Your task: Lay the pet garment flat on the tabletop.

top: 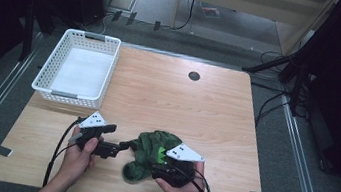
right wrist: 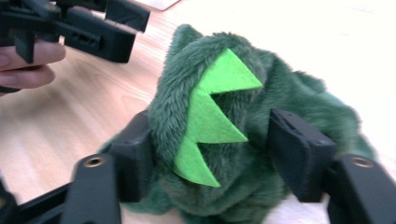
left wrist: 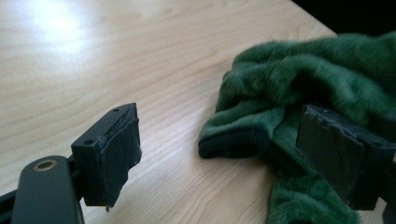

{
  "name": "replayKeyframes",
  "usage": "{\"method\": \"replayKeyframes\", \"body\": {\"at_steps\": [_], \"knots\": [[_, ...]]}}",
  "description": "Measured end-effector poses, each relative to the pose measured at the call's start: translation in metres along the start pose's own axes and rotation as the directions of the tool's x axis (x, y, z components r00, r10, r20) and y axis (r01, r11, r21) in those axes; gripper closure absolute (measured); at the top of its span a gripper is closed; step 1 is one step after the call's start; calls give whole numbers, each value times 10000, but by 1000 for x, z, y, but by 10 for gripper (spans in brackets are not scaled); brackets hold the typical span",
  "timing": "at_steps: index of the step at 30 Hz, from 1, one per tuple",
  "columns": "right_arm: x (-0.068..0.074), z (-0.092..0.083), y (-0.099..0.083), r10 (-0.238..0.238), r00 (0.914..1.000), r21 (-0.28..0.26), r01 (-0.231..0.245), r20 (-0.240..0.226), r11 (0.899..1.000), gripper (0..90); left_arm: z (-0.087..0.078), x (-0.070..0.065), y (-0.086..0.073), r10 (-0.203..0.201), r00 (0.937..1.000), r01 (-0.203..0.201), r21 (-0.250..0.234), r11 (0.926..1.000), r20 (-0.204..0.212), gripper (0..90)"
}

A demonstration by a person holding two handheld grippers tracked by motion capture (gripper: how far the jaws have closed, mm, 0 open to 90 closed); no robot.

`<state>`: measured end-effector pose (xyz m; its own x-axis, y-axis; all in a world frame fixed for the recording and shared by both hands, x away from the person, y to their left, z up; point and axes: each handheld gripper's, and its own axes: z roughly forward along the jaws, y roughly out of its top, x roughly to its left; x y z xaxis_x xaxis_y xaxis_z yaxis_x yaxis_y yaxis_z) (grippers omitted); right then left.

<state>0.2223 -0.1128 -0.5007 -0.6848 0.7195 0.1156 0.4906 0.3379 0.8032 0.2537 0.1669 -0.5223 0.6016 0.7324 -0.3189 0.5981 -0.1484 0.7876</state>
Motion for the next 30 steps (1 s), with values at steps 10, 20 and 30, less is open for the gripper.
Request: {"method": "replayKeyframes", "body": {"at_steps": [10, 20, 30], "knots": [[-30, 4, 66, -31, 9998, -887, 47, 183, 9960, 631, 27, -11, -8, 625, 9944, -546, 923, 9942, -848, 358], [-84, 18, 76, 2009, 9746, -1357, -1869, 985, 9730, 395, 23, 6, -5, -426, 9968, 469, 639, 9969, -676, 309], [-109, 57, 84, 2142, 9748, -186, -2135, 628, 9768, 410, 48, 7, 45, -877, 9798, 886, -28, 9961, -1799, 299]]}}
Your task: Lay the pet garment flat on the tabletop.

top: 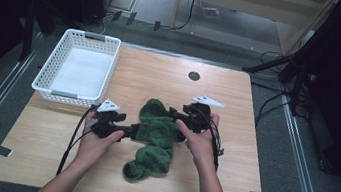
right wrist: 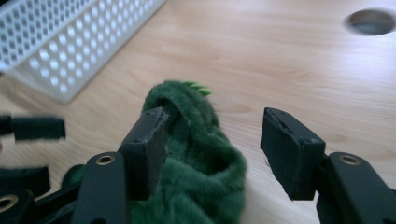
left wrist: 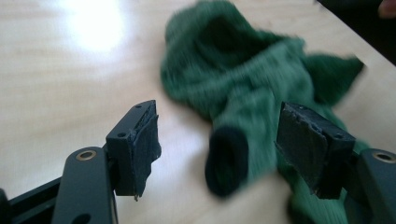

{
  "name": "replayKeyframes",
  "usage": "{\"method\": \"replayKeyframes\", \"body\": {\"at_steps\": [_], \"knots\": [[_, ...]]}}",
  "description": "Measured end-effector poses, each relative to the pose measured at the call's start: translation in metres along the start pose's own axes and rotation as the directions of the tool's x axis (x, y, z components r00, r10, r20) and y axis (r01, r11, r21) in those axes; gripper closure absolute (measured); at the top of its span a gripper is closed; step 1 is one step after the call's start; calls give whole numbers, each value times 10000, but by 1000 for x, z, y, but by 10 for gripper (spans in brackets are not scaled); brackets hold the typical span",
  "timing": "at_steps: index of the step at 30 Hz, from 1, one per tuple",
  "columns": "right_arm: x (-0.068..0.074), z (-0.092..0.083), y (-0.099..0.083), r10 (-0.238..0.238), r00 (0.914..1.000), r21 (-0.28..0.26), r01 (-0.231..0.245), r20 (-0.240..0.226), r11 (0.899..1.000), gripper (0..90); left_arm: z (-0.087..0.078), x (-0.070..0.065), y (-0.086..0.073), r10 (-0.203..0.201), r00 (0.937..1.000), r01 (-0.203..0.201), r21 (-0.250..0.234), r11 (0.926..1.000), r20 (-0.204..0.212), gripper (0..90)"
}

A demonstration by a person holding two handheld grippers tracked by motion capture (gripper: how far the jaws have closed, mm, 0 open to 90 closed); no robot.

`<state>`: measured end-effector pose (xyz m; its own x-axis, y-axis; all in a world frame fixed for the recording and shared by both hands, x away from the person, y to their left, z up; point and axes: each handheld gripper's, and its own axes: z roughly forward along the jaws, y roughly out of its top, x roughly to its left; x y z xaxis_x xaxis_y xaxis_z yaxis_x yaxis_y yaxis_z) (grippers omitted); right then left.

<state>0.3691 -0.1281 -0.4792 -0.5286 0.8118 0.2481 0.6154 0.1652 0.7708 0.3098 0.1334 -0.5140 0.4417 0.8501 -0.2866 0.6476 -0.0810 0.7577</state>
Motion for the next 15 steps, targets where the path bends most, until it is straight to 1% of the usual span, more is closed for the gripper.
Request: {"method": "replayKeyframes", "body": {"at_steps": [1, 2, 3, 4, 5, 6, 7, 8, 9, 11, 12, 13, 14, 15], "knots": [[0, 22, 1, -419, 9986, 869, 446, -318, 9952, 403, 11, -1, 7, -36, 9991, 46, 242, 9997, -433, 299], [0, 22, 1, -419, 9986, 869, 446, -318, 9952, 403, 11, -1, 7, -36, 9991, 46, 242, 9997, -433, 299], [1, 41, -1, -970, 9949, 1699, 1004, -285, 9803, 407, 23, -1, 14, -75, 9966, 109, 415, 9991, -821, 299], [1, 41, -1, -970, 9949, 1699, 1004, -285, 9803, 407, 23, -1, 14, -75, 9966, 109, 415, 9991, -821, 304], [-1, 52, -2, -1378, 9900, 1991, 1293, 295, 9714, 500, 33, 0, 20, -110, 9941, 173, 573, 9982, -1082, 309], [-5, 54, -2, -1229, 9907, 2061, 1085, 583, 9725, 538, 36, 0, 22, -56, 9932, 130, 622, 9980, -1167, 317], [-10, 54, -1, -987, 9911, 2037, 788, 894, 9759, 575, 36, 0, 22, -56, 9932, 130, 622, 9980, -1167, 324], [-20, 52, 0, -382, 9886, 1837, 109, 1455, 9829, 596, 40, 0, 24, 18, 9910, 74, 680, 9977, -1341, 331], [-28, 49, -1, 93, 9810, 1597, -409, 1936, 9863, 599, 44, 1, 26, 64, 9889, 45, 729, 9973, -1482, 339], [-39, 41, -3, 578, 9674, 1122, -877, 2466, 9898, 600, 48, 3, 28, 74, 9881, 44, 768, 9970, -1535, 358], [-42, 39, -3, 617, 9689, 1021, -883, 2398, 9908, 586, 48, 3, 28, 74, 9881, 44, 768, 9970, -1535, 363], [-44, 36, -4, 633, 9761, 918, -839, 2078, 9922, 564, 52, 6, 30, -34, 9890, 142, 719, 9973, -1478, 368], [-45, 34, -5, 502, 9830, 911, -671, 1767, 9936, 543, 53, 7, 31, 12, 9900, 101, 791, 9968, -1408, 376], [-44, 31, -5, 317, 9891, 811, -437, 1437, 9957, 534, 56, 7, 32, -43, 9907, 153, 793, 9967, -1360, 386]]}}
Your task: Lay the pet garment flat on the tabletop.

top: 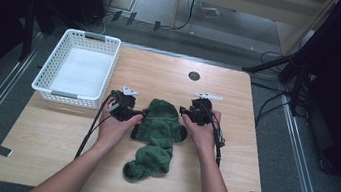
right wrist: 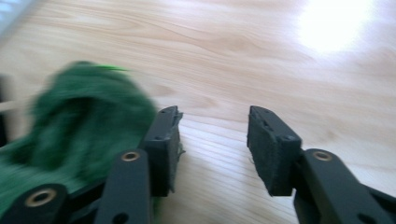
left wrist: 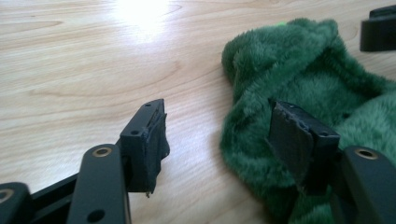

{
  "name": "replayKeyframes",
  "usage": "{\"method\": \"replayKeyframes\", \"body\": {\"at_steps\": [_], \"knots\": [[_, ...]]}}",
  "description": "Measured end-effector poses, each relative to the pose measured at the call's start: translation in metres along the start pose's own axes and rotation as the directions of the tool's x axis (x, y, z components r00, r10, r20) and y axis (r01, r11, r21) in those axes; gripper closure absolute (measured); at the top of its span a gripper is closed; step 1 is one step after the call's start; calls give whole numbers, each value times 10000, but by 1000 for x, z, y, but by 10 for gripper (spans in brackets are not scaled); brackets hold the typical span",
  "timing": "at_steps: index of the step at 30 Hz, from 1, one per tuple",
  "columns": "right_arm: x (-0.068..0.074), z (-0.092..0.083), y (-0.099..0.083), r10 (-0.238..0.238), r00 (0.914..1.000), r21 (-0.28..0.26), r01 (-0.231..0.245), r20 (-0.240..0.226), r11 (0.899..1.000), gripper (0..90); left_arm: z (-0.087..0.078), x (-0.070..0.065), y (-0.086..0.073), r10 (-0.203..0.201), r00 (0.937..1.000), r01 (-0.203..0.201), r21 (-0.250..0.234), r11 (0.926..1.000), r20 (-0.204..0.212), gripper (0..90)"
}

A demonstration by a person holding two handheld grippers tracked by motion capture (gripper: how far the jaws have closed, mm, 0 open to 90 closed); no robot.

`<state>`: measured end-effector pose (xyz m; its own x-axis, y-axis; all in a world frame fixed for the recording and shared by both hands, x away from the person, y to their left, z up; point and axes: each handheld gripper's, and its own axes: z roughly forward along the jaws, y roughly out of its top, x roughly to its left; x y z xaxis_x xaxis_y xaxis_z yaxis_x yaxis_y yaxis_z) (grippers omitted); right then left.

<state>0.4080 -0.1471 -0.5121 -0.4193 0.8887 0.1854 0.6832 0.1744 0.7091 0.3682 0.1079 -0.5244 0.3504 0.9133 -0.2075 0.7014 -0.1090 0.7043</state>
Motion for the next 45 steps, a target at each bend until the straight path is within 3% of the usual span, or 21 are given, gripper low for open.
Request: {"method": "replayKeyframes", "body": {"at_steps": [1, 2, 4, 5, 9, 12, 15, 16, 17, 19, 20, 22, 25, 26, 27, 28, 32, 33, 37, 38, 45], "knots": [[0, 0, 0, 0, 10000, 0, 0, 0, 10000, 534, 0, 0, 0, 0, 10000, 0, 0, 10000, 0, 392], [3, -5, 1, -230, 9953, -325, 201, -940, 9993, 513, 4, 0, 2, 83, 9999, -83, 65, 9999, 91, 399], [7, -5, 2, -349, 9840, -438, 277, -1745, 9987, 484, 9, -2, 2, 199, 9994, -207, 258, 9995, 287, 414], [9, -3, 3, -537, 9836, -381, 478, -1721, 9981, 472, 13, -4, 2, 326, 9987, -339, 336, 9989, 397, 424], [17, 21, 4, -766, 9859, 811, 894, -1488, 9927, 500, 16, -6, 3, 474, 9967, -504, 441, 9978, 655, 532], [19, 27, 0, -837, 9947, 1007, 894, -595, 9909, 772, 15, -1, 5, 579, 9911, -681, 829, 9942, 1201, 752], [18, 23, 0, -658, 9949, 626, 707, -771, 9955, 873, 12, 4, 8, 683, 9889, -805, 894, 9927, 1322, 874], [18, 12, 0, -1121, 9918, -220, 1109, -618, 9936, 893, 10, 7, 11, 727, 9891, -834, 804, 9933, 1283, 897], [18, 12, 0, -1121, 9918, -220, 1109, -618, 9936, 893, 10, 7, 11, 727, 9891, -834, 804, 9933, 1283, 899], [20, 0, 2, -1533, 9870, -908, 1486, -477, 9847, 896, 6, 8, 16, 828, 9889, -894, 491, 9948, 1237, 899], [26, -13, 3, -2068, 9784, -1501, 2043, -11, 9673, 896, 3, 6, 20, 897, 9899, -929, 245, 9954, 1096, 897], [29, -18, 1, -2469, 9685, -1628, 2490, 332, 9547, 894, 5, 0, 23, 1129, 9921, -1131, 18, 9936, 552, 885], [27, -12, -3, -2702, 9609, -1031, 2753, 602, 9558, 869, 14, -3, 22, 1360, 9903, -1370, 358, 9899, 272, 842], [15, -2, -9, -2424, 9678, -35, 2432, 678, 9700, 746, 20, -2, 19, 1383, 9902, -1392, 615, 9884, 176, 801], [15, -2, -9, -2424, 9678, -35, 2432, 678, 9700, 746, 23, -1, 18, 1259, 9918, -1270, 702, 9894, 197, 801], [2, -1, -13, -1588, 9870, 548, 1574, 236, 9860, 591, 21, 3, 17, 853, 9947, -892, 688, 9936, 579, 680], [-11, -23, -10, -546, 9959, -333, 523, -727, 9981, 550, 12, 9, 22, 449, 9910, -456, 31, 9990, 1262, 618], [-15, -35, -1, 119, 9919, -1056, -254, -1265, 9941, 603, 11, 10, 25, 257, 9914, -248, -81, 9997, 1284, 619], [-6, -24, 16, 394, 9936, -1426, -543, -1054, 9883, 691, 23, 7, 39, -616, 9851, 629, -32, 9980, 1606, 598], [-3, -13, 19, 444, 9941, -1239, -566, -988, 9907, 696, 35, 4, 42, -889, 9801, 821, 449, 9956, 1774, 586], [4, 24, 6, 452, 9958, 477, -415, -801, 9980, 713, 45, -1, 34, -328, 9879, 152, 1160, 9931, 1515, 589]]}}
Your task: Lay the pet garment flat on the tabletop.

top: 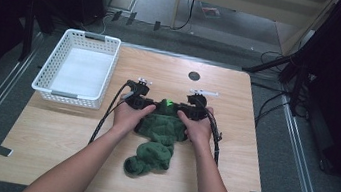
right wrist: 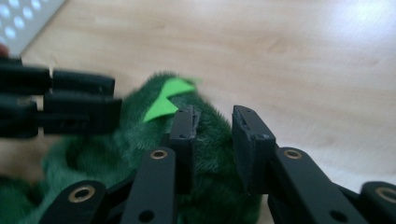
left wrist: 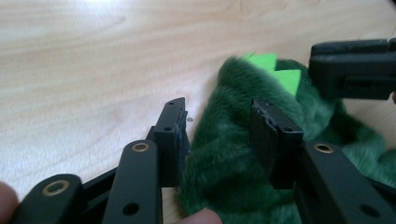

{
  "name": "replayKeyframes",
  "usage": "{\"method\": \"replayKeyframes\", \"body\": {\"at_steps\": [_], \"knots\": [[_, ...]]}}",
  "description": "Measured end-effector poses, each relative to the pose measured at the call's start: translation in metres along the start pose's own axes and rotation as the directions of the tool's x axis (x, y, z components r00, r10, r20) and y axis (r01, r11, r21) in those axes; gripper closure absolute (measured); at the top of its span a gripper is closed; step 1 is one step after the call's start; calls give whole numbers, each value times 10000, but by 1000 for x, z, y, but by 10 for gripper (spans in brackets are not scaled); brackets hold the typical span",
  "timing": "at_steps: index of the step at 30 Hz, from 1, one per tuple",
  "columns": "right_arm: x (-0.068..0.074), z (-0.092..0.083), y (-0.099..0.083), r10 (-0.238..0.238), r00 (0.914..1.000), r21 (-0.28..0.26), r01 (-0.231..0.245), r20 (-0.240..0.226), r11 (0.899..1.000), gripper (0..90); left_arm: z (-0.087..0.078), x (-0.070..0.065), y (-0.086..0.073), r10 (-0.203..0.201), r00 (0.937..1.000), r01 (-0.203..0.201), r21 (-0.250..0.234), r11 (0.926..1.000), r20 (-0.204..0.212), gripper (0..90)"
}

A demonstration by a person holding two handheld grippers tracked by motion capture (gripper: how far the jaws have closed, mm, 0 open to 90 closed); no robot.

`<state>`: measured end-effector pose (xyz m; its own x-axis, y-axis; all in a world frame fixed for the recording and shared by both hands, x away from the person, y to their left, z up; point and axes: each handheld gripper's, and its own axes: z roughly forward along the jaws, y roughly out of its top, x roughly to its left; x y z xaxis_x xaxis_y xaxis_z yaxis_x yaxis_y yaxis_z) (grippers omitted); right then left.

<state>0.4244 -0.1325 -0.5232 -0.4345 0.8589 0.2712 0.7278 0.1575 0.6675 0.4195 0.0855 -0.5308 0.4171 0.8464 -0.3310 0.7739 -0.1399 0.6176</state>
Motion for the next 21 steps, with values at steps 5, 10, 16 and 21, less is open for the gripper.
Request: {"method": "replayKeyframes", "body": {"at_steps": [5, 10, 16, 21], "knots": [[5, -1, -20, -939, 9953, 279, 932, 221, 9953, 760, 0, -2, -4, 884, 9944, -863, 367, 9956, -576, 808], [7, -3, -21, -1407, 9896, 406, 1395, 292, 9894, 740, 0, -5, -6, 1270, 9890, -1239, 441, 9913, -756, 856], [-2, -7, -11, -109, 9988, -700, 75, -483, 9975, 557, 0, -5, -6, 1005, 9923, -987, 280, 9947, -720, 813], [3, 7, -13, -910, 9950, 160, 904, 415, 9958, 499, 0, -10, -8, 1452, 9835, -1420, 375, 9892, -1076, 804]]}}
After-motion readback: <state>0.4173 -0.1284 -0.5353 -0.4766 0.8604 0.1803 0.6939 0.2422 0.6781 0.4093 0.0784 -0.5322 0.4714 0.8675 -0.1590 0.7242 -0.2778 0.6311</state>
